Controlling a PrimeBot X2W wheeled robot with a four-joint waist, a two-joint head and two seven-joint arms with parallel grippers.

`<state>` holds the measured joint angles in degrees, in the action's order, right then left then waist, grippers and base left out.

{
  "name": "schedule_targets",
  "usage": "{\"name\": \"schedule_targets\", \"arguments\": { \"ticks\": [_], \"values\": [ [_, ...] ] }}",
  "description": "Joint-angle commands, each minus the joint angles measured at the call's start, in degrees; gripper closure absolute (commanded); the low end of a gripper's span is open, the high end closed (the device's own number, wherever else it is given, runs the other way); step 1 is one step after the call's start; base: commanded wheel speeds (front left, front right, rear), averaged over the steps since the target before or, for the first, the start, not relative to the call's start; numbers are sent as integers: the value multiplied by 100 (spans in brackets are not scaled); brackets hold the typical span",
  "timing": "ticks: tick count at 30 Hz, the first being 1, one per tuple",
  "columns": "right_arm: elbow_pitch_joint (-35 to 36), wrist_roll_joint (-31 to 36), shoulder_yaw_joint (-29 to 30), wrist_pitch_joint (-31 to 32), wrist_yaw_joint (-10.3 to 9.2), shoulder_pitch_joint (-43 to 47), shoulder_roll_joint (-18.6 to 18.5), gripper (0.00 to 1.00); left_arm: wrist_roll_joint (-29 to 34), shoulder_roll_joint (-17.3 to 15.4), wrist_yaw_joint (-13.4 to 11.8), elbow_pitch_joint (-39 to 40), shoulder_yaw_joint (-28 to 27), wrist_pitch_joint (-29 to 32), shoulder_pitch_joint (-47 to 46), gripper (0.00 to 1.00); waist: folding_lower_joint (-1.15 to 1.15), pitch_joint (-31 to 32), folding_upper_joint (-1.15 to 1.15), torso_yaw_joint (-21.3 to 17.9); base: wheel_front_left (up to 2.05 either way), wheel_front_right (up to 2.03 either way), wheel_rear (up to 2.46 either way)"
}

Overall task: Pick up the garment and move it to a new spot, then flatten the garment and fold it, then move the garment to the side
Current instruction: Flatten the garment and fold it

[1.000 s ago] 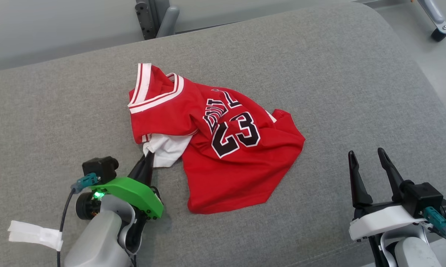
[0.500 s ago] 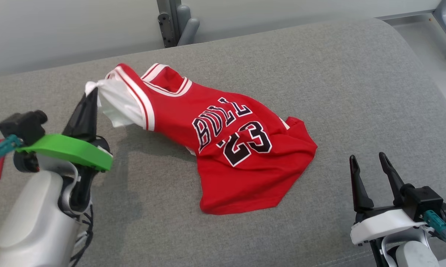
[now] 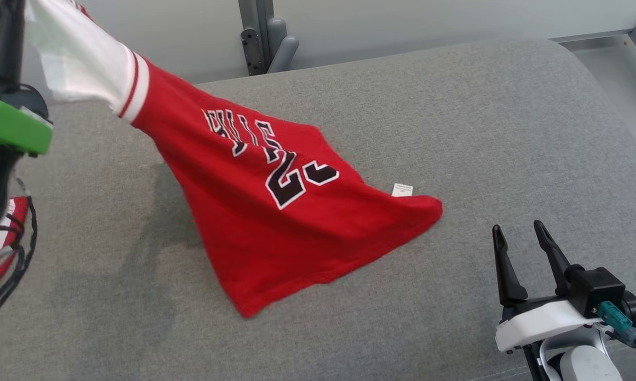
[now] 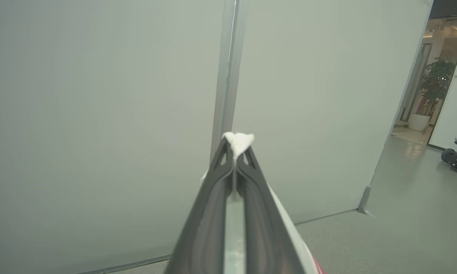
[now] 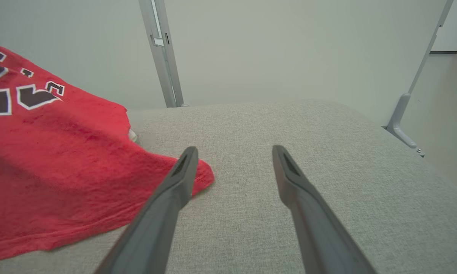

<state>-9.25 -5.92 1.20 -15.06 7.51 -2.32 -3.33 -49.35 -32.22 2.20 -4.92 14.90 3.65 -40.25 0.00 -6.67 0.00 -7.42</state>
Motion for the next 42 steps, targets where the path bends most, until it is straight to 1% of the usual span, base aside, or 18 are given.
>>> {"name": "schedule_targets", "arguments": {
  "ticks": [1,3,6,8,11,16,20,25,31,33,36,42],
  "values": [
    [-8,-6,-1,-18,-4,78,-9,0,-22,-115,-46,143,-45,105,-174,100,0,21,0,2,0,0,0],
    [-17,-16,-12,-18,-4,87,-4,0,-35,-219,-92,356,-66,296,-327,100,0,41,0,0,0,0,0],
    [-24,-22,-22,-18,-4,81,2,0,-5,-265,-124,564,-17,470,-499,100,0,58,0,0,0,0,0],
    [-32,-33,-35,-18,-4,70,7,0,16,-225,-131,746,101,646,-668,100,0,72,0,-2,0,0,0],
    [-44,-40,-68,-18,-4,34,9,0,-1,-65,-133,931,296,845,-957,100,0,71,0,-12,0,0,0],
    [-42,-60,-145,-18,-4,-93,13,0,130,378,-149,802,693,949,-1343,100,0,-7,0,-116,0,0,0],
    [-25,-72,-183,-18,-4,-199,16,0,188,830,-59,415,1115,897,-1449,100,0,-155,0,-280,0,0,0],
    [-46,-104,-231,-18,-4,-311,26,0,263,1504,135,-216,1706,823,-1537,100,0,-378,0,-569,0,0,0],
    [-46,-198,-305,-18,-4,-438,36,0,255,2473,344,-998,2409,615,-1616,100,0,-687,0,-956,0,0,0],
    [-53,-287,-347,-18,-4,-462,41,0,237,2689,393,-1254,2684,546,-1577,100,0,-791,0,-1076,0,0,0],
    [-51,-412,-396,-18,-4,-538,41,0,161,2876,460,-1514,3221,454,-1458,100,0,-939,0,-1251,0,0,0],
    [-54,-652,-506,-18,-4,-623,41,0,-219,2920,490,-1745,4267,170,-1268,100,0,-1182,0,-1562,0,0,0]
  ]
}}
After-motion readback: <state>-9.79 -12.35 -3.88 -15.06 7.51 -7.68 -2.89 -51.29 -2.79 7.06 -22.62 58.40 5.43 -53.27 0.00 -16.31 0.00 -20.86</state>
